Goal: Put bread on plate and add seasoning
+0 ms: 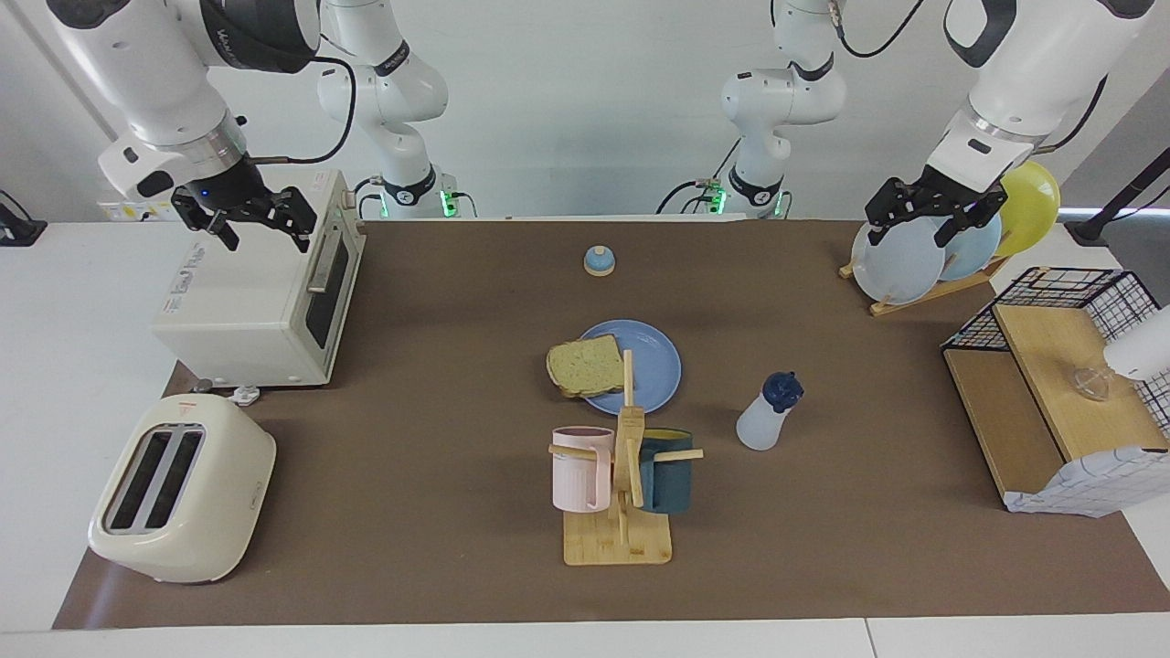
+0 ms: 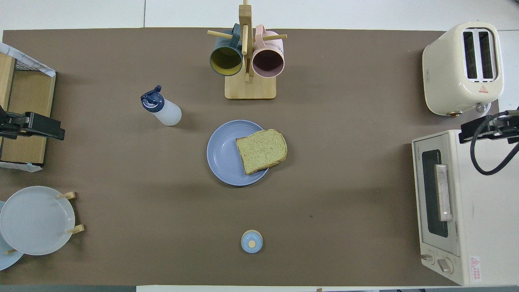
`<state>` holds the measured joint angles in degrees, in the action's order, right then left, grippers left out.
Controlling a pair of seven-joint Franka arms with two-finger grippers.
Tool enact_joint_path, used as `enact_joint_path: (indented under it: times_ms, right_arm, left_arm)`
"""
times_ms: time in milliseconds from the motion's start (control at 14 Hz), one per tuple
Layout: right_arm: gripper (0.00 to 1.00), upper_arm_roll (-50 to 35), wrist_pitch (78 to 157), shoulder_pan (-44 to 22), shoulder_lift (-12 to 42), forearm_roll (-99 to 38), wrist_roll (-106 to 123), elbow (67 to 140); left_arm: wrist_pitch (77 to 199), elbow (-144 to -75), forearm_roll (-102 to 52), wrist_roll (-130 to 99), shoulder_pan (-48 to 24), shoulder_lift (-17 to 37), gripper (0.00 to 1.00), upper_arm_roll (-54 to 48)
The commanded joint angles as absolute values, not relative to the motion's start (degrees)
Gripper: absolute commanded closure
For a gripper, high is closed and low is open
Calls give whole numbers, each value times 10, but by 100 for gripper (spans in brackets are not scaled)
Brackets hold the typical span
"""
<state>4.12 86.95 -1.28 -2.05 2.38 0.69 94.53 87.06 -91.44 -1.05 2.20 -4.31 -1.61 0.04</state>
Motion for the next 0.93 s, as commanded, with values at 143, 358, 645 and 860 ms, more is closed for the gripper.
enact_joint_path:
  times_ms: [143, 358, 645, 860]
  right_arm:
    - [0, 41, 870, -9, -22, 12, 25, 946]
    - [0, 42, 870, -9, -22, 12, 25, 945]
    - [0, 42, 870, -9, -22, 12, 25, 946]
    - [0, 41, 870, -9, -22, 12, 25, 945]
  left_arm:
    - [871, -887, -11, 11, -63, 11, 0, 18]
    - [846, -885, -11, 12, -67, 4, 0, 17]
    - [845, -882, -12, 12, -65, 2, 0, 18]
    - [845, -882, -12, 12, -63, 1, 0, 17]
